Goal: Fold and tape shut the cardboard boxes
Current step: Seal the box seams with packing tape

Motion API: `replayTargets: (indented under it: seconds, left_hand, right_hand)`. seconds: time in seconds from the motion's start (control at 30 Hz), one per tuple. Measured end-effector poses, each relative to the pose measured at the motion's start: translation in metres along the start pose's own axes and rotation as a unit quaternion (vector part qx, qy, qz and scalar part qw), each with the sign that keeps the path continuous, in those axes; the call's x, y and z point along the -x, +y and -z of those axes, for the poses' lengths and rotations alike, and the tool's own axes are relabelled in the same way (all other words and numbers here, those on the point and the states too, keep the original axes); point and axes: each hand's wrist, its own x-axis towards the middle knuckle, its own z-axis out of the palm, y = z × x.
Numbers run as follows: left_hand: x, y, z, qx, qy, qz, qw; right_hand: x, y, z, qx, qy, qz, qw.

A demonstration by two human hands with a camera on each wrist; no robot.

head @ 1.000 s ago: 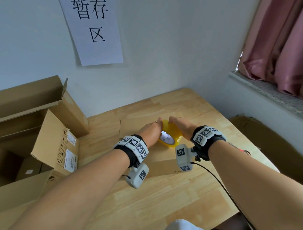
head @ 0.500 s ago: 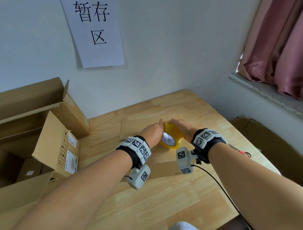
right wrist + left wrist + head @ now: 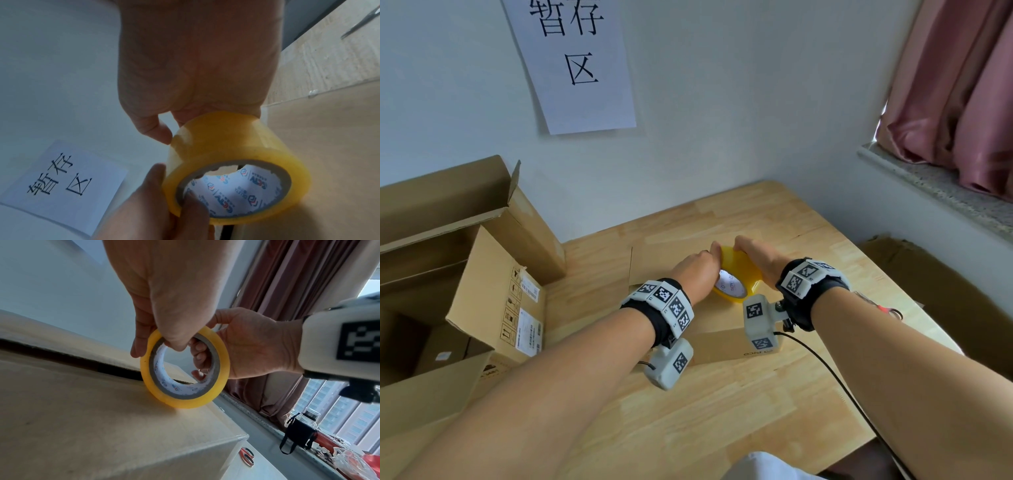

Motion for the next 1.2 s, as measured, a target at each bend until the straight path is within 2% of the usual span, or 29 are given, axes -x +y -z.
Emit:
replayTargets:
  seconds: [0.4,0.63,0.73,0.8,0.9,1.0,1.1,1.2]
  left_hand:
    - [-0.003,0.003,-0.005,-0.020,-0.003,0.007,1.000]
    - [-0.005,0.008,-0.003,-0.021,0.013,0.007,1.000]
    - [-0.003,0.005,-0.004,-0.019,0.015,0.002,1.000]
    - [-0.002,0.003,-0.006,-0.027,0.024,-0.010,0.999]
    - [-0.003,0.003,-0.007,-0.039,0.030,-0.016,0.999]
    - [-0.003,0.002,-0.008,-0.036,0.027,-0.013,0.999]
    - [-0.002,0.001,-0.008,-0.017,0.024,-0.012,0.999]
    - [-0.001,0.001,-0.008,-0.009,0.025,-0.010,1.000]
  right_hand:
    - [-0.004,-0.002,0.002,-0.008,0.003,-0.007,1.000]
    - [-0.006,0.010,0.006,-0.064,0.010,0.016,0.998]
    - [-0.002,0.013,0.008,-0.090,-0.036,0.004,0.995]
    - [-0.011,0.020,0.010,-0.071,-0.060,-0.007,0.996]
    - [-0.033,0.035,0.012,-0.063,-0.051,-0.003,0.997]
    - [-0.009,0.021,0.011,-0.064,-0.048,-0.007,0.997]
    - [-0.008,0.021,0.011,-0.066,-0.069,-0.014,0.995]
    - [-0.011,0.021,0.010,-0.046,-0.058,-0.011,0.997]
